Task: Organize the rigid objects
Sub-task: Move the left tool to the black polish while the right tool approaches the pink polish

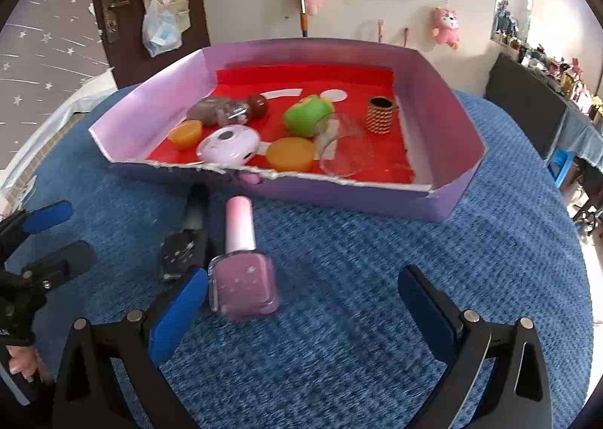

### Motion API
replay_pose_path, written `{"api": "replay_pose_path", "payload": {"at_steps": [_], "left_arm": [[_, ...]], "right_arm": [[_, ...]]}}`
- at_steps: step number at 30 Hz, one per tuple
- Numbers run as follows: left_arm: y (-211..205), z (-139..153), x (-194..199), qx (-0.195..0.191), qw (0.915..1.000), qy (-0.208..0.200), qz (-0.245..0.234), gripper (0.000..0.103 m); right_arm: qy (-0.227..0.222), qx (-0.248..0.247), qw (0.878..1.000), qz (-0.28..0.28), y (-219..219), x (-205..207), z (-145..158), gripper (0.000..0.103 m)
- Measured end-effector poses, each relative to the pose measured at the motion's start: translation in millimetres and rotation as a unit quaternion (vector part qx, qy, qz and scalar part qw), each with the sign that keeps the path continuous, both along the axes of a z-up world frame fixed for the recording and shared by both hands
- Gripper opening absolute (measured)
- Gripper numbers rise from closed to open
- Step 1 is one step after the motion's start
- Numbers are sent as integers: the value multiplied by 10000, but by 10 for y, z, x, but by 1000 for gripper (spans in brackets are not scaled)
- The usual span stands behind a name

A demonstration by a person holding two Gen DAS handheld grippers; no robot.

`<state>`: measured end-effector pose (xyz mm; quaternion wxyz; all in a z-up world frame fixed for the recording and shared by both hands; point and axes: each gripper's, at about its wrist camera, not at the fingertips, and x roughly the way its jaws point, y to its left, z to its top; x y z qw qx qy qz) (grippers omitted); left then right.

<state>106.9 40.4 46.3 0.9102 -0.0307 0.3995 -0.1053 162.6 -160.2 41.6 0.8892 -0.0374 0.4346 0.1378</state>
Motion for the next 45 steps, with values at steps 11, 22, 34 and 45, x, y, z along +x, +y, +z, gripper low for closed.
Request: {"api": "replay_pose_path", "payload": {"at_steps": [11, 22, 34, 45], "left_arm": [[97, -46, 82, -60, 9999, 96, 45, 97], [15, -58, 99, -14, 9998, 154, -89, 97], [-408, -195, 274, 185, 9941, 643, -849, 97], [-586, -268, 383, 687, 9909, 614, -983, 90]], "right_arm": [[230, -39, 9997, 99, 126, 123, -83, 103], [209, -92, 9992, 328, 215, 82, -111, 103], [329, 411, 9974, 502, -223, 60, -79, 103], [252, 236, 9934, 1090, -90, -17, -82, 96]]}}
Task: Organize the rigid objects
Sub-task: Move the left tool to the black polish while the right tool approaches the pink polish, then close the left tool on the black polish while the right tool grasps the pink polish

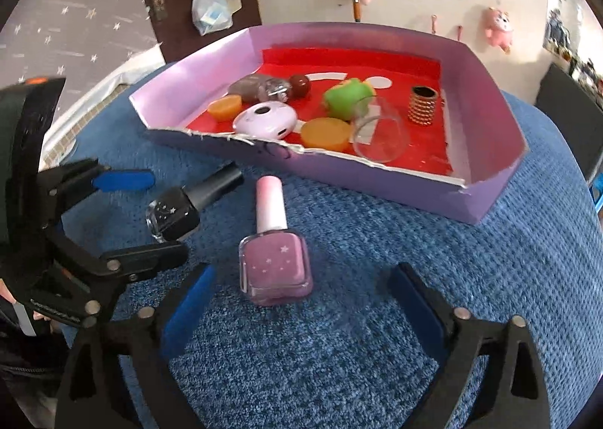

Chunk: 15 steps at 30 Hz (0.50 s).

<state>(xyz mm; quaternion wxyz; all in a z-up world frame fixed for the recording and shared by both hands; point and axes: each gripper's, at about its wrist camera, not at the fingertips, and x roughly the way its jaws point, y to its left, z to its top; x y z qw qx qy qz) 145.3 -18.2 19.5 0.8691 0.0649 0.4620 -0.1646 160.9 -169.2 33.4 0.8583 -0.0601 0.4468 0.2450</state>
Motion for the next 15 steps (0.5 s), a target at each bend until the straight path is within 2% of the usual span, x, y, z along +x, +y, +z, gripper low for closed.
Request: {"api": "replay_pose_path", "payload": {"at_steps": [4, 11, 14, 15], "left_arm": [[5, 8, 40, 11, 10000, -69, 1, 80], [-31, 14, 47, -25, 9996, -264, -135, 59], [-57, 23, 28, -134, 9991, -334, -243, 44], [-65, 27, 28, -185, 9989, -331, -285, 34]], "right_arm": [[-79, -140, 9998, 67, 76, 28, -12, 90], [-324, -366, 9985, 229, 202, 3, -8, 62], [-401, -382, 9977, 389, 254, -34, 0, 46], [-425, -416, 9975, 381, 268, -30, -1, 41]]}}
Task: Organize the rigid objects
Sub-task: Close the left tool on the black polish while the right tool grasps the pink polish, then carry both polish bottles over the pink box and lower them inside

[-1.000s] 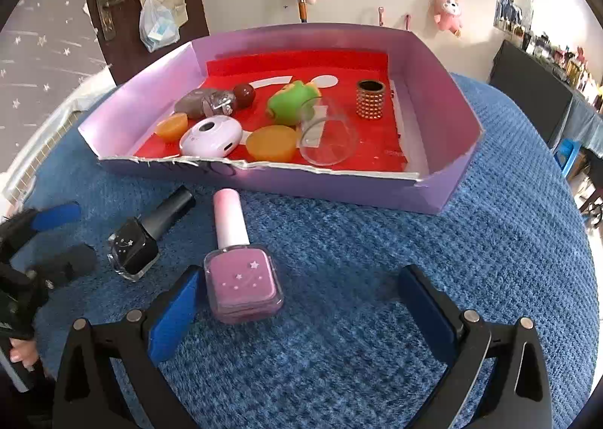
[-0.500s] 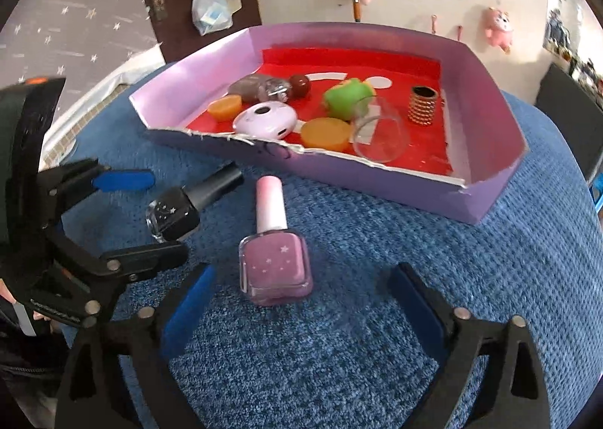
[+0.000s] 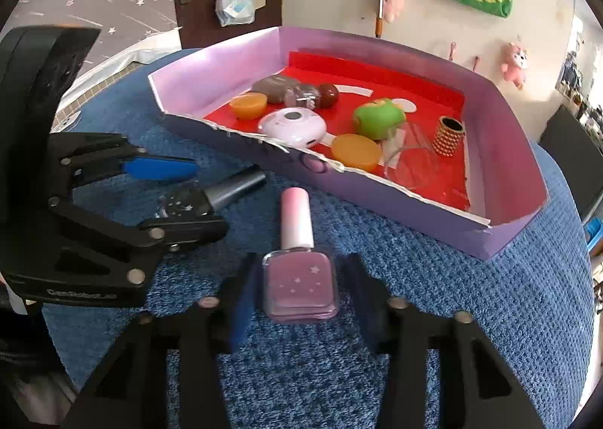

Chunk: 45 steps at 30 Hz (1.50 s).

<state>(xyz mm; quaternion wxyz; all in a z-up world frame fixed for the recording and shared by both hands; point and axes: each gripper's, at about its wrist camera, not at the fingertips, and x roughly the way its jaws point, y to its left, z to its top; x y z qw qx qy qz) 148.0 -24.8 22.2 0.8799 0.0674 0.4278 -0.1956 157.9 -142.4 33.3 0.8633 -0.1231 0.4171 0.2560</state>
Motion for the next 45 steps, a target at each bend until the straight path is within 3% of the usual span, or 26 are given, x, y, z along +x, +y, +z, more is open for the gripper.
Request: {"api": "replay_pose_path", "payload": {"at_steps": [8, 15, 24, 30, 34, 38, 42, 45], "left_arm": [[81, 131, -69, -291, 9996, 0, 66, 34], [99, 294, -163, -344, 9992, -213, 13, 34], [105, 340, -179, -384, 9990, -235, -2, 34], [149, 587, -121, -597, 9978, -291, -17, 34], [129, 788, 146, -643, 9975, -274, -90, 34], [76, 895, 686, -638, 9979, 44, -73, 34], [-36, 866, 1255, -276, 9995, 144, -3, 34], [-82, 737, 1595, -255, 9988, 426, -22, 34]], "right_arm": [[-145, 437, 9986, -249, -122, -46, 130, 39], [-381, 502, 9974, -336, -169, -119, 288, 38], [-364, 527, 9974, -336, -170, -127, 311, 38], [-473, 740, 9955, -355, -239, -125, 488, 38], [-525, 863, 9942, -358, -291, 71, 729, 38], [-452, 806, 9953, -299, -284, 491, 907, 38], [-176, 617, 9974, -324, -250, 1071, 945, 38], [57, 430, 9983, -391, -244, 1454, 885, 38]]}}
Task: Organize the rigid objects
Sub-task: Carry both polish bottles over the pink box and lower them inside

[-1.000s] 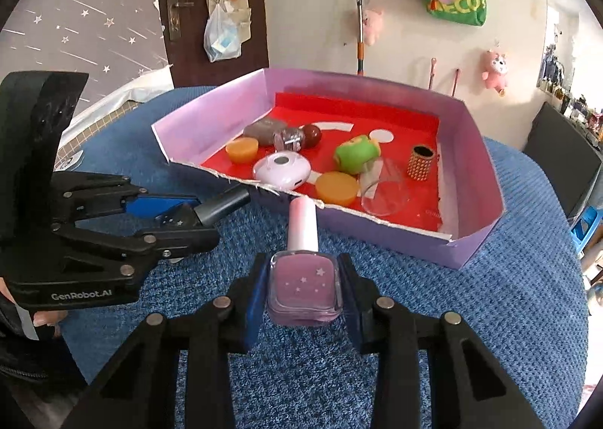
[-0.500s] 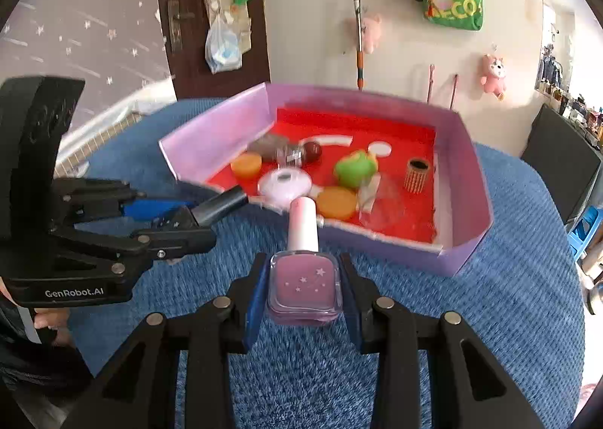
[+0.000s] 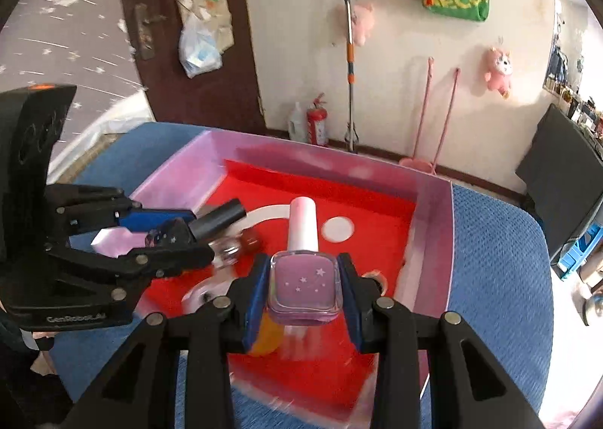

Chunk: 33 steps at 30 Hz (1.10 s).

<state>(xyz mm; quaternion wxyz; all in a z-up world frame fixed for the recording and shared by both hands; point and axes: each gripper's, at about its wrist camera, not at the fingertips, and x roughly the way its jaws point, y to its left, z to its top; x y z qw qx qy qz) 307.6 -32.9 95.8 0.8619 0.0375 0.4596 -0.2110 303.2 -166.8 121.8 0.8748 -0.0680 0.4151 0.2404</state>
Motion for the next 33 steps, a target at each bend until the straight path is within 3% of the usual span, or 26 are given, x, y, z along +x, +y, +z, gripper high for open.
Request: {"api": "replay_pose_path", "payload": {"at_steps": [3, 12, 19, 33], "left_arm": [[-52, -173, 303, 55, 9994, 343, -6, 34], [-156, -405, 691, 193, 9976, 672, -5, 34], [-204, -510, 759, 179, 9962, 856, 48, 34], [-189, -546, 799, 269, 9962, 809, 180, 33]], "right_arm": [[303, -116, 9995, -24, -8, 305, -131, 38], [799, -462, 9957, -49, 23, 789, -417, 38], [1036, -743, 9918, -107, 69, 920, -513, 38], [1359, -1321, 9817, -168, 237, 1093, -724, 38]]}}
